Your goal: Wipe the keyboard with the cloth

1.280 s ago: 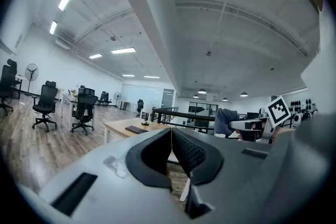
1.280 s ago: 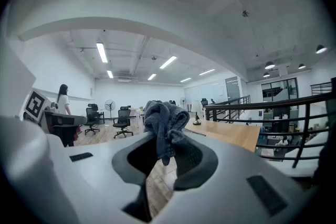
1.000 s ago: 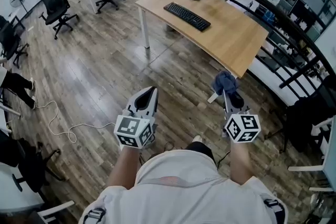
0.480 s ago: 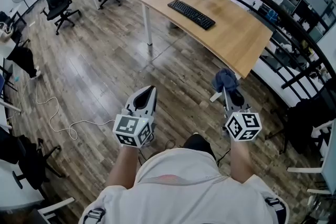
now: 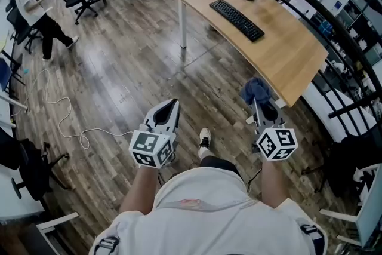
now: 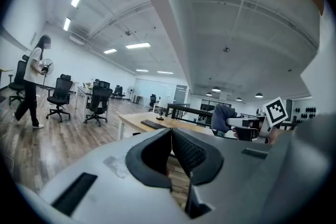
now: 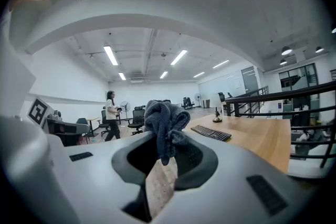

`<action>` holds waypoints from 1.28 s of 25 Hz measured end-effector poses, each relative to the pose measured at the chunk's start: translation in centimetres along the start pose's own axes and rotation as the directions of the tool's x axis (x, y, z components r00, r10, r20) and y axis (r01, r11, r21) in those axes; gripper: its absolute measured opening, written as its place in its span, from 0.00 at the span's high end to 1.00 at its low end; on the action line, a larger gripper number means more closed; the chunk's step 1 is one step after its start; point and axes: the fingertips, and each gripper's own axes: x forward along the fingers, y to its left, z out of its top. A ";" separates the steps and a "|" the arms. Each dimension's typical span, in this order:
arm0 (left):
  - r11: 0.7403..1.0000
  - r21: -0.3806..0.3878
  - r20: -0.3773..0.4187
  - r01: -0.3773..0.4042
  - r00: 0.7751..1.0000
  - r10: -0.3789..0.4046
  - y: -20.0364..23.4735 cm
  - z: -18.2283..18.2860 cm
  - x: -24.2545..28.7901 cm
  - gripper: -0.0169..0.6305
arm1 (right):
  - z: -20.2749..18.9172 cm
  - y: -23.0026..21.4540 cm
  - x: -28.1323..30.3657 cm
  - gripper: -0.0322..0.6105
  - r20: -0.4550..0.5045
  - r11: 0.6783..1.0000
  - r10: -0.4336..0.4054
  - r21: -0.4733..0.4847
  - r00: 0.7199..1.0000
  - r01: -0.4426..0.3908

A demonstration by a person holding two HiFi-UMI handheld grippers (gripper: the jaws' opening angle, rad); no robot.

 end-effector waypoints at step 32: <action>0.997 0.074 -0.024 -0.037 0.999 0.039 11.8 10.0 29.3 0.95 | 5.4 -16.7 29.0 0.77 0.000 0.989 0.030 0.142 1.000 -0.030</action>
